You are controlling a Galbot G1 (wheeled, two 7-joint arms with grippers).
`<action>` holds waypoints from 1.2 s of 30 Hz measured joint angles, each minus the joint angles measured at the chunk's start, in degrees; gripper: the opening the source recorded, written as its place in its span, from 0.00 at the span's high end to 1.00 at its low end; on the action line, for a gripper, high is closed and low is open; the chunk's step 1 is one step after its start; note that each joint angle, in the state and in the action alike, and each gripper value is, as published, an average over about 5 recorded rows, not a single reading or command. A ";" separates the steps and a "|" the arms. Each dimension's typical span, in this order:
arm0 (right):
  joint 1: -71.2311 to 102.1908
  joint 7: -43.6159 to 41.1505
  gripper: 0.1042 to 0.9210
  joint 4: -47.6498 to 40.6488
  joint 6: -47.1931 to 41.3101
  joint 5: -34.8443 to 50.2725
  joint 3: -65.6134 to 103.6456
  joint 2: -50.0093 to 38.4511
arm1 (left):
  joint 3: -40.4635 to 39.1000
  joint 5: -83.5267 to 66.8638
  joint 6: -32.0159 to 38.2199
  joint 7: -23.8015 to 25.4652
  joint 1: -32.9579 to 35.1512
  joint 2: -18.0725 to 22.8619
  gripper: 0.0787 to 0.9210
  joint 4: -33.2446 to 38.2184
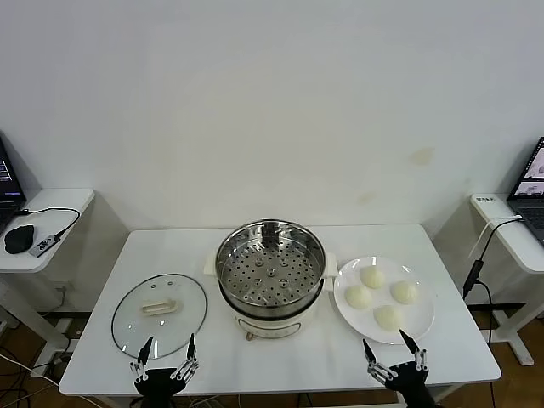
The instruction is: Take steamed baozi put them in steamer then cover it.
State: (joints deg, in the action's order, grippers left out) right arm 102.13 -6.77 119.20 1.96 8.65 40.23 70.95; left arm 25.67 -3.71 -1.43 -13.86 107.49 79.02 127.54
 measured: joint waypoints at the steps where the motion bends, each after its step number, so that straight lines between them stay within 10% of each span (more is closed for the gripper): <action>1: -0.35 -0.04 0.12 -0.10 -0.20 -0.39 0.25 -0.33 | 0.00 0.09 -0.14 0.00 -0.09 -0.04 0.12 0.06; 19: -23.58 -13.15 0.12 -12.68 -7.69 -17.21 -2.29 -22.52 | -0.65 6.04 -5.15 3.13 -1.86 -0.35 0.12 0.82; 36: -68.19 -38.07 0.12 -32.27 -5.54 -22.99 -43.08 -37.77 | 0.32 9.03 -5.97 4.11 -1.04 0.66 0.12 1.41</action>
State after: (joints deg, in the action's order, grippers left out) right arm 33.94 -44.83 86.93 -3.58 -14.34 -2.86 33.18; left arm 25.99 5.32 -7.40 -9.75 106.46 79.69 128.95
